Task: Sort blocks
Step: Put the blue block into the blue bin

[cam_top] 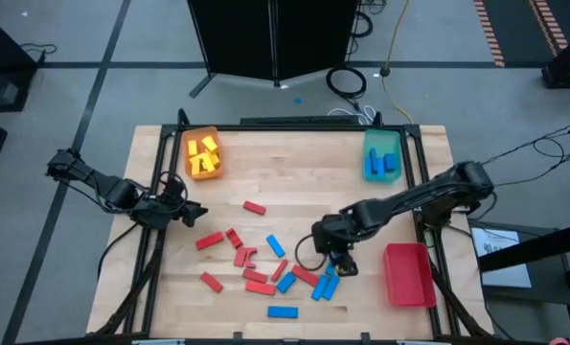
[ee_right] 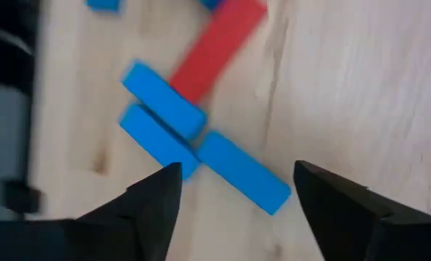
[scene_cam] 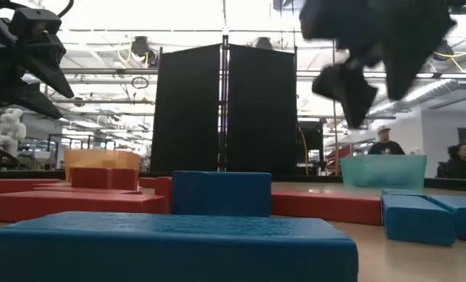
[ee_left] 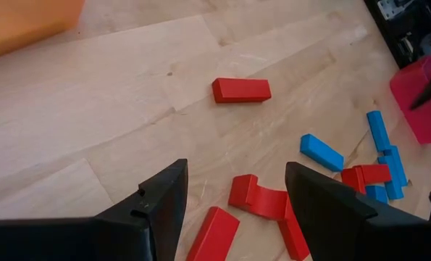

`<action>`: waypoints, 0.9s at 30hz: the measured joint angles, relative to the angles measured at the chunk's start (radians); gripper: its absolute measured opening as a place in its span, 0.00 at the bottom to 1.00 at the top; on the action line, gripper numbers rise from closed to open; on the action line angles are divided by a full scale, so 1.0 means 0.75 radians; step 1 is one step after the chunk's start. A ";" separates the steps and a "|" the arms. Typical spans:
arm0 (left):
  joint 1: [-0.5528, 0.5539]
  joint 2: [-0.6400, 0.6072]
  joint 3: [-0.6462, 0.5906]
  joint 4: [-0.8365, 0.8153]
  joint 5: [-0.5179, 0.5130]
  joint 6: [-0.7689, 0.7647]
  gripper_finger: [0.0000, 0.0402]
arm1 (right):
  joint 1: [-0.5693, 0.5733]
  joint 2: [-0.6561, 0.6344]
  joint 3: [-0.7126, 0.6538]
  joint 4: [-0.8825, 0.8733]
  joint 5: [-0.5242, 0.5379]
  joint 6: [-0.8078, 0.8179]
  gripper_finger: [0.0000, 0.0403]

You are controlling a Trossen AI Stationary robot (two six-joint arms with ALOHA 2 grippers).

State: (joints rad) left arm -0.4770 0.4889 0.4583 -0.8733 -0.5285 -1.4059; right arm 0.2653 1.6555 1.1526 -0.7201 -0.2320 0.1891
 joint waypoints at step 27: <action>0.000 0.000 0.000 -0.001 0.011 0.000 0.57 | 0.132 0.339 0.003 -0.019 0.297 -0.526 0.57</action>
State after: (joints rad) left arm -0.4771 0.4889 0.4583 -0.8738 -0.5206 -1.4059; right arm 0.3640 1.9098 1.1550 -0.7344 -0.0094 -0.2054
